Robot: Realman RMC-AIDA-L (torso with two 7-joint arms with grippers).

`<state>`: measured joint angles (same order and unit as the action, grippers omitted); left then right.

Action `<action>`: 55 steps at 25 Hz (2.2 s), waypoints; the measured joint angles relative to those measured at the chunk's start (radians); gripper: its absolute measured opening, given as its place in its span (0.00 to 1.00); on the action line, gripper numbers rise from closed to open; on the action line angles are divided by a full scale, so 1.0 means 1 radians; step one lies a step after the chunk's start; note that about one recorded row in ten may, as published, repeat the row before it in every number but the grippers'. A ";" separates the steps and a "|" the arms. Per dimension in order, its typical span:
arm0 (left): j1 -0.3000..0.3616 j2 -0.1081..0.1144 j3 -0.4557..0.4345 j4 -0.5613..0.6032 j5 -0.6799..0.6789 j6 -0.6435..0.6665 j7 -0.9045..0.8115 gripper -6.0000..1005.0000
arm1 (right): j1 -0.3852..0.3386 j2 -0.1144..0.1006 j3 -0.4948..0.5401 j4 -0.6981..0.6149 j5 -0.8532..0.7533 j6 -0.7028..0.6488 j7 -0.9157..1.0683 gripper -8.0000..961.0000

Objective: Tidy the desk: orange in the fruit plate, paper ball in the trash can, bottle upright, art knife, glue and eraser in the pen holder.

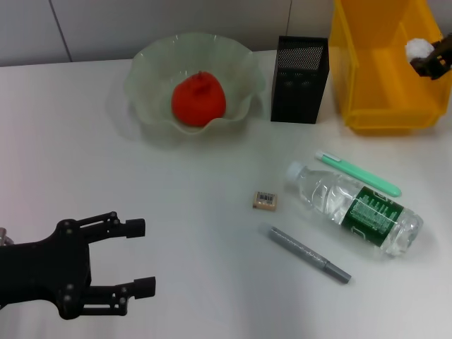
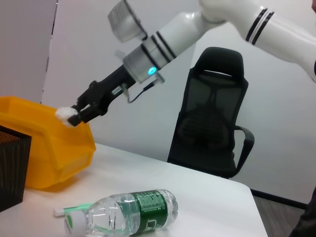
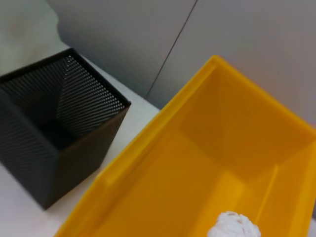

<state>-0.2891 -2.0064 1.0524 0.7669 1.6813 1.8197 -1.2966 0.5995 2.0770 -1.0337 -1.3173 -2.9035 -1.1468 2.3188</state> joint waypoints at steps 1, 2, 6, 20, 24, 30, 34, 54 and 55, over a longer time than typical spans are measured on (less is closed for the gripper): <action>0.001 -0.001 -0.003 0.000 0.000 0.001 0.000 0.81 | 0.001 0.000 -0.002 0.025 0.006 0.039 -0.015 0.36; 0.002 -0.002 -0.007 -0.001 0.000 0.001 0.000 0.80 | 0.005 0.000 -0.003 0.053 0.014 0.075 -0.030 0.36; 0.006 -0.009 -0.024 -0.003 0.002 0.007 -0.002 0.80 | 0.035 -0.004 0.004 0.157 0.029 0.158 -0.051 0.37; 0.004 -0.012 -0.025 -0.003 0.002 0.009 -0.013 0.80 | 0.039 -0.001 -0.007 0.129 0.033 0.157 -0.053 0.64; 0.004 -0.012 -0.025 -0.003 0.001 0.009 -0.013 0.80 | 0.050 -0.002 -0.001 0.073 0.046 0.012 -0.041 0.81; 0.005 -0.012 -0.025 -0.003 0.000 0.010 -0.013 0.79 | 0.066 -0.003 -0.001 -0.134 0.044 -0.379 0.023 0.81; 0.005 -0.012 -0.025 -0.003 0.002 0.010 -0.012 0.79 | 0.093 -0.005 -0.003 -0.245 0.048 -0.608 0.027 0.81; 0.010 -0.014 -0.028 -0.003 0.004 0.009 -0.008 0.78 | 0.208 0.005 -0.213 0.085 0.108 -0.629 0.105 0.81; 0.010 -0.014 -0.028 -0.003 0.004 0.009 -0.009 0.78 | 0.210 0.005 -0.227 0.095 0.108 -0.624 0.114 0.81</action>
<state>-0.2791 -2.0203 1.0246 0.7639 1.6849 1.8284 -1.3057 0.8097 2.0816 -1.2610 -1.2218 -2.7951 -1.7706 2.4331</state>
